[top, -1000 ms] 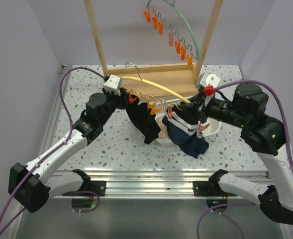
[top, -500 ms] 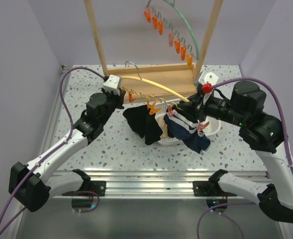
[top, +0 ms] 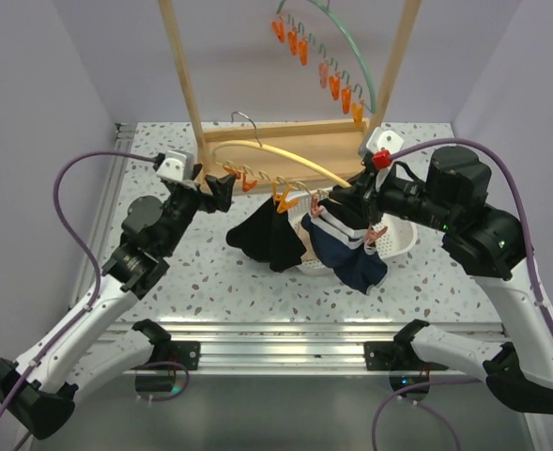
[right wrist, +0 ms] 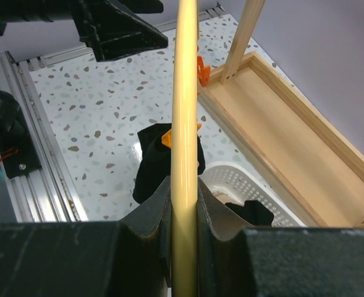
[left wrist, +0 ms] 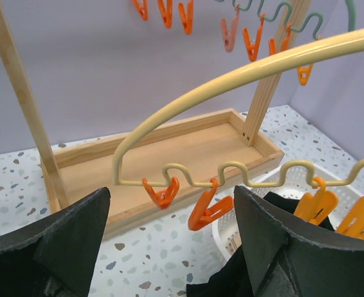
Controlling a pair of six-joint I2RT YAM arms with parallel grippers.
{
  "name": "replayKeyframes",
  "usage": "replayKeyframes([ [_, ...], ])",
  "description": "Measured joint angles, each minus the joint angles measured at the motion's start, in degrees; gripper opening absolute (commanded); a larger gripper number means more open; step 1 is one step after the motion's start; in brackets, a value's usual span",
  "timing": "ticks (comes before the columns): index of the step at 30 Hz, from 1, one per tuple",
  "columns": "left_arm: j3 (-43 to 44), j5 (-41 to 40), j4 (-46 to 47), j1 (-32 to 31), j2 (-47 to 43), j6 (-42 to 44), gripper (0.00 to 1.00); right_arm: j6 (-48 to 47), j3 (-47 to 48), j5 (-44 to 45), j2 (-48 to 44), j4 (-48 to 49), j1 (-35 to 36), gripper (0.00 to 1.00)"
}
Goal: Remove the underwear clipped to the hanger
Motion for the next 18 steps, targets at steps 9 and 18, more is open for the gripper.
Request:
replayKeyframes([
  [9, -2.3, 4.5, -2.9, 0.0, -7.4, -1.5, 0.82, 0.0, 0.0, -0.3, 1.5, 1.2, 0.0, 0.0],
  [18, -4.2, 13.4, -1.2, -4.4, -1.4, -4.7, 0.79, 0.1, 0.0, -2.3, 2.3, 1.2, -0.1, 0.0],
])
